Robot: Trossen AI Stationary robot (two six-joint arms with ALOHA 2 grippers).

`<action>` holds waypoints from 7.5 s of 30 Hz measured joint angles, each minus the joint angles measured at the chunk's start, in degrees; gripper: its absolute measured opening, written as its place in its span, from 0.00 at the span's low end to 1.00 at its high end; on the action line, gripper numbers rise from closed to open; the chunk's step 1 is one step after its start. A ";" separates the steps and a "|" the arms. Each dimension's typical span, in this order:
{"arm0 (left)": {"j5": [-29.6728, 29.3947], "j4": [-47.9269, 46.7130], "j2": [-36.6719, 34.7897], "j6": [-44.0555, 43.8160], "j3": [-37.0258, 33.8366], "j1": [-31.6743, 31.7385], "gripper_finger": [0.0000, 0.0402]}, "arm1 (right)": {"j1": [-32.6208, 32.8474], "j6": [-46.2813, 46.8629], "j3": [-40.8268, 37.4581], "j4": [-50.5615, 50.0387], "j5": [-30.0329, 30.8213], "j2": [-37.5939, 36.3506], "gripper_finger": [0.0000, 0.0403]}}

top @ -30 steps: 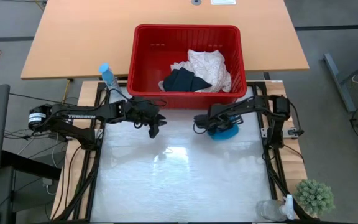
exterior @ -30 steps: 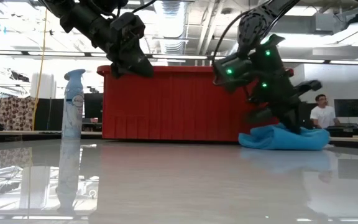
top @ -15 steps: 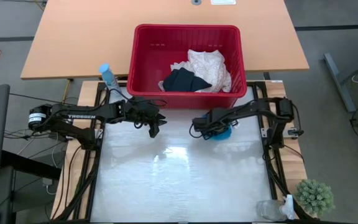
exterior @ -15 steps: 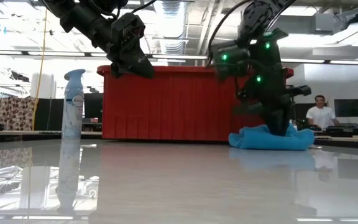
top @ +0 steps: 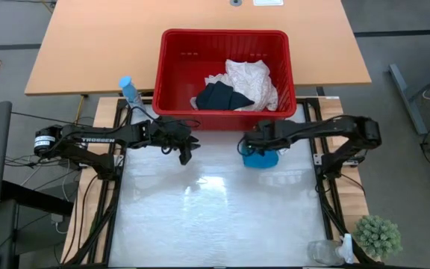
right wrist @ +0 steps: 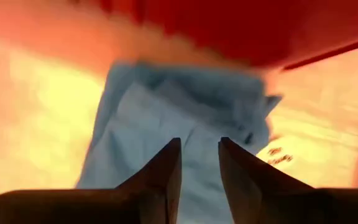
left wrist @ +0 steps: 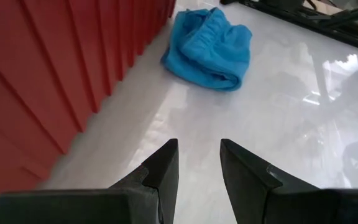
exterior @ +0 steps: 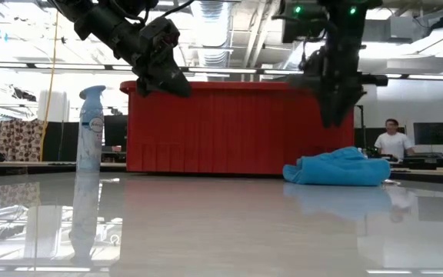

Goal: Fold laundry
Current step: Fold the blue shorts, then remove the white blouse from the red laundry bin

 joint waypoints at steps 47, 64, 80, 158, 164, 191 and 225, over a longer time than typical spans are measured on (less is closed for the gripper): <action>-8.51 1.69 11.08 0.56 -0.15 13.44 0.27 | -24.63 -45.44 0.20 32.71 -3.73 2.35 0.24; 2.84 1.69 10.73 -4.96 -0.13 13.44 0.27 | -15.49 -42.24 1.22 22.08 -9.78 -2.61 0.24; 14.64 1.77 -5.20 -5.89 8.63 9.25 0.01 | 2.83 -21.12 -8.11 19.71 -2.98 -13.62 0.04; 8.97 -7.85 -30.23 7.28 9.90 6.32 0.00 | -25.62 3.35 -33.19 28.29 7.19 -25.88 0.05; 8.71 -8.69 -30.23 6.02 9.90 6.31 0.00 | -23.61 -2.65 -28.28 26.38 6.88 -26.34 0.04; 7.92 -11.20 -24.93 4.04 9.90 6.30 0.00 | -12.48 4.42 -27.82 30.12 4.98 3.00 0.05; -0.74 -7.65 -23.93 -0.50 9.92 6.30 0.00 | -9.76 -8.03 -23.26 29.13 -1.64 -28.13 0.05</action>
